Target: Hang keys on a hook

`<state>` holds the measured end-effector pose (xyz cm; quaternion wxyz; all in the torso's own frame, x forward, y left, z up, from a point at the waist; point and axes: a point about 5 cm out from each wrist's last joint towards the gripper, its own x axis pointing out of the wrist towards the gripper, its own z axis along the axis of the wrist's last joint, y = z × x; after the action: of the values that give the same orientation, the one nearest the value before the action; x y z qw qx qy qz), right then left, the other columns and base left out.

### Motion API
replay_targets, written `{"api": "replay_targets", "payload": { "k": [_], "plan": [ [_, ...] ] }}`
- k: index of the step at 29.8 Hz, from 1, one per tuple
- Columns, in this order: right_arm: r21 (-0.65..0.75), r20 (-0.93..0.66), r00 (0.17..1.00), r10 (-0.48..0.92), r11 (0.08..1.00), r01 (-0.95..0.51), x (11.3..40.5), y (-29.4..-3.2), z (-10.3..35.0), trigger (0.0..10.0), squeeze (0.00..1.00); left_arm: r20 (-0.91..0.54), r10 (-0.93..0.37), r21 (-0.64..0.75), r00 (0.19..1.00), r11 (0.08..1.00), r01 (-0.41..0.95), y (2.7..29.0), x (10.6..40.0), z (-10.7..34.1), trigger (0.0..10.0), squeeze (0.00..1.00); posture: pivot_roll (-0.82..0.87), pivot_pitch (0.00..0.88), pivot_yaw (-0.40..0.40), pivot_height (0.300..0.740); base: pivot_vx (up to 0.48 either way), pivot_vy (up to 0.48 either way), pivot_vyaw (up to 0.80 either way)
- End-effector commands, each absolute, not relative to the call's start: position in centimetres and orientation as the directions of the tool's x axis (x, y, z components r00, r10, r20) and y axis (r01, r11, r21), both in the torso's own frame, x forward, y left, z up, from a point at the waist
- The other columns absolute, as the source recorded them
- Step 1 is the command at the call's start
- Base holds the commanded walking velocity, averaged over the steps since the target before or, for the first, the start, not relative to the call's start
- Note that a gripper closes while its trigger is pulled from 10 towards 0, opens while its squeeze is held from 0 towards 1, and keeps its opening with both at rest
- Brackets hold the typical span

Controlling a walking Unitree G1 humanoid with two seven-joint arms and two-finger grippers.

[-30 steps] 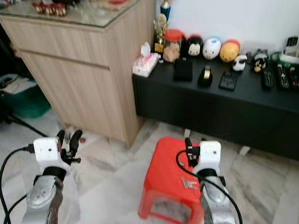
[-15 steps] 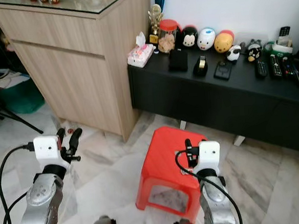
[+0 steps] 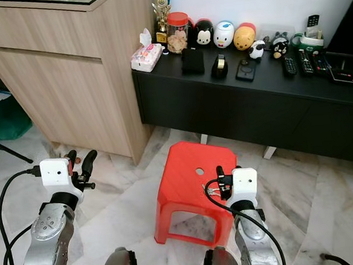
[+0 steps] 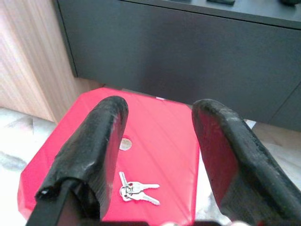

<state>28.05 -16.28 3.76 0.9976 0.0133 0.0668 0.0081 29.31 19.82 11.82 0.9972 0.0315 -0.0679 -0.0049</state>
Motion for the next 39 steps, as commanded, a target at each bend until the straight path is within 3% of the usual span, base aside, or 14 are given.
{"api": "replay_targets", "payload": {
  "k": [1,9,26,30,39],
  "plan": [
    [0.020,-0.119,0.993,0.022,1.000,-0.020,28.1,-16.3,4.1,10.0,0.00,0.124,-0.010,0.062,0.992,0.998,0.002,20.0,29.3,11.7,10.0,0.00,0.14,0.106,-0.034,0.635,0.000,0.000,0.80],
    [0.042,-0.120,0.992,0.034,0.999,-0.029,28.0,-16.2,4.0,10.0,0.00,0.123,-0.018,0.063,0.992,0.998,0.011,19.9,29.4,11.8,10.0,0.00,0.14,0.102,-0.032,0.635,0.000,0.000,0.75],
    [0.123,-0.167,0.986,-0.015,0.992,0.036,27.8,-16.7,3.2,10.0,0.00,0.099,-0.112,0.034,0.989,0.993,0.110,18.7,29.4,11.4,10.0,0.00,0.14,0.101,-0.030,0.635,0.000,0.000,0.00],
    [0.099,-0.169,0.985,0.026,0.995,-0.009,27.6,-16.5,3.1,10.0,0.00,0.097,-0.119,0.033,0.988,0.993,0.116,18.7,29.4,11.5,10.0,0.00,0.14,0.107,-0.030,0.635,0.000,0.000,0.00],
    [0.127,-0.167,0.986,0.014,0.992,0.007,27.6,-16.5,3.1,10.0,0.00,0.095,-0.129,0.024,0.987,0.992,0.127,18.6,29.5,11.6,10.0,0.00,0.14,0.115,-0.031,0.635,0.000,0.000,0.53]
  ]
}}
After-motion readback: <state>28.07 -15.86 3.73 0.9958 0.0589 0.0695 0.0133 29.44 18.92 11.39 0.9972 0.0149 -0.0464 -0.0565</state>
